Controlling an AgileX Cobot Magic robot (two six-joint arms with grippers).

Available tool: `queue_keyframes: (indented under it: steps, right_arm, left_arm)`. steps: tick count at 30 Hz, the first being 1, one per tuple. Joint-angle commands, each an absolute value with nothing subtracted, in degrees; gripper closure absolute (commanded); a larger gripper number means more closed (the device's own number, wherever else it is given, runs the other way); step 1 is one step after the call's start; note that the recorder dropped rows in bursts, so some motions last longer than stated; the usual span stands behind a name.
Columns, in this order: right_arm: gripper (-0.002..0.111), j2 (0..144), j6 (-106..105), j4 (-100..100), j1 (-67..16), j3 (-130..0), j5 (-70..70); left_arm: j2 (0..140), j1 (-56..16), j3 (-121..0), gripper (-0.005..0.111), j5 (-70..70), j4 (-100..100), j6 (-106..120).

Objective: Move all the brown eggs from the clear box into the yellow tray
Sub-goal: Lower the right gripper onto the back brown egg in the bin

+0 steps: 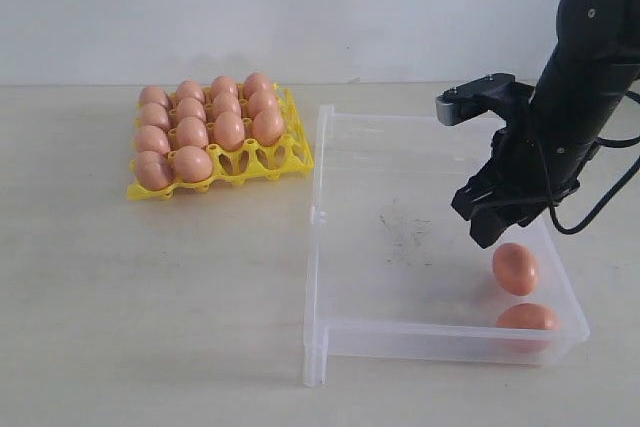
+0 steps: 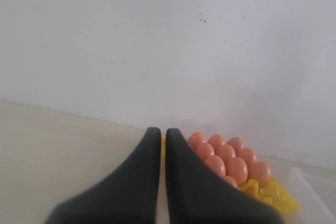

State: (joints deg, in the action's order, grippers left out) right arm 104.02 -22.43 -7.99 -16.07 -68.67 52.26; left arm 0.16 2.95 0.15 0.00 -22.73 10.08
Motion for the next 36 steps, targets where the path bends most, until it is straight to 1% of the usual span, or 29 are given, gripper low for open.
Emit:
queue_keyframes:
  steps: [1, 6, 19, 36]
  right_arm:
    - [0.057, 103.90, -20.91, -6.95, -15.95, -68.66, 52.76]
    - [0.057, 103.90, -20.62, -6.10, -15.95, -68.66, 53.29]
    - [0.057, 103.90, -14.79, 5.56, -15.95, -68.66, 53.42]
    - [0.057, 103.90, -12.45, 4.61, -15.95, -68.66, 54.47]
  left_arm:
    - [0.00, 2.71, 0.00, 0.103, 0.00, -22.92, 10.60]
    - [0.00, 2.71, 0.00, 0.103, 0.00, -22.92, 10.60]
    - [0.00, 2.71, 0.00, 0.103, 0.00, -22.92, 10.60]
    - [0.00, 2.71, 0.00, 0.103, 0.00, -22.92, 10.60]
